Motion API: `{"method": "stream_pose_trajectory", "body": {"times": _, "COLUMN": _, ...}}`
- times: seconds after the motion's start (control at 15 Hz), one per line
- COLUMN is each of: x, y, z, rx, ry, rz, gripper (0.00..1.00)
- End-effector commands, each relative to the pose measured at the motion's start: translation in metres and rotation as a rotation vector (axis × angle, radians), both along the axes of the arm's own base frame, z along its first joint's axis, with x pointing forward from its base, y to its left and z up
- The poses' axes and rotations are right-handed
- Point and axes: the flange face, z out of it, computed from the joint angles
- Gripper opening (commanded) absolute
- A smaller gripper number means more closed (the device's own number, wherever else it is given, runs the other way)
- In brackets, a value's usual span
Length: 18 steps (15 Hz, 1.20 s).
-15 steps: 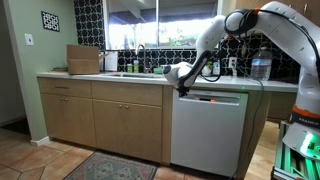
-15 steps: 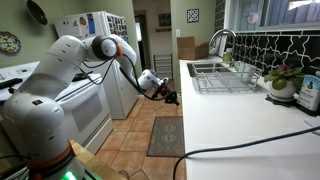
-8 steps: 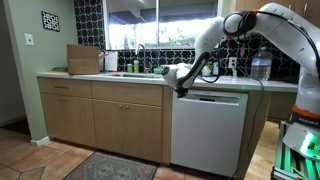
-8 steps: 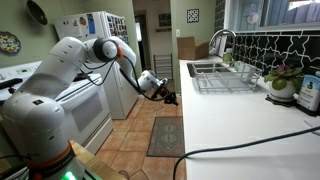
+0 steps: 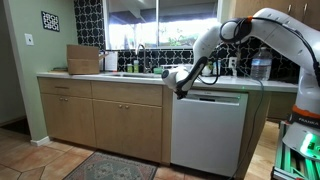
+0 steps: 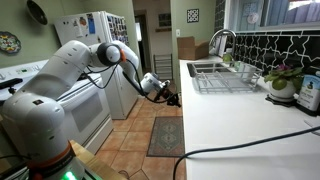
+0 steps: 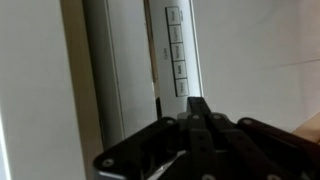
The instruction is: Push the button on the left of the dishwasher
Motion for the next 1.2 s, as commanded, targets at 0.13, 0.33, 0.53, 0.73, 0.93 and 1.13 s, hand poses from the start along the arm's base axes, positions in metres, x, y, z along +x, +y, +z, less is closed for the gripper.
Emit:
{"method": "stream_pose_trajectory", "body": {"times": 0.13, "x": 0.013, "y": -0.010, "z": -0.014, "rx": -0.018, "ry": 0.003, "rz": 0.002, "gripper": 0.00}}
{"method": "stream_pose_trajectory", "body": {"times": 0.33, "x": 0.016, "y": -0.011, "z": -0.019, "rx": -0.013, "ry": 0.007, "rz": 0.009, "gripper": 0.00}}
{"method": "stream_pose_trajectory", "body": {"times": 0.53, "x": 0.019, "y": -0.013, "z": -0.022, "rx": -0.017, "ry": 0.005, "rz": 0.013, "gripper": 0.00}}
{"method": "stream_pose_trajectory", "body": {"times": 0.73, "x": 0.022, "y": -0.015, "z": -0.024, "rx": -0.021, "ry": 0.010, "rz": 0.014, "gripper": 0.00}}
{"method": "stream_pose_trajectory", "body": {"times": 0.93, "x": 0.025, "y": -0.018, "z": -0.026, "rx": -0.020, "ry": 0.015, "rz": 0.015, "gripper": 0.00}}
{"method": "stream_pose_trajectory", "body": {"times": 1.13, "x": 0.027, "y": -0.021, "z": -0.026, "rx": -0.021, "ry": 0.020, "rz": 0.024, "gripper": 0.00}}
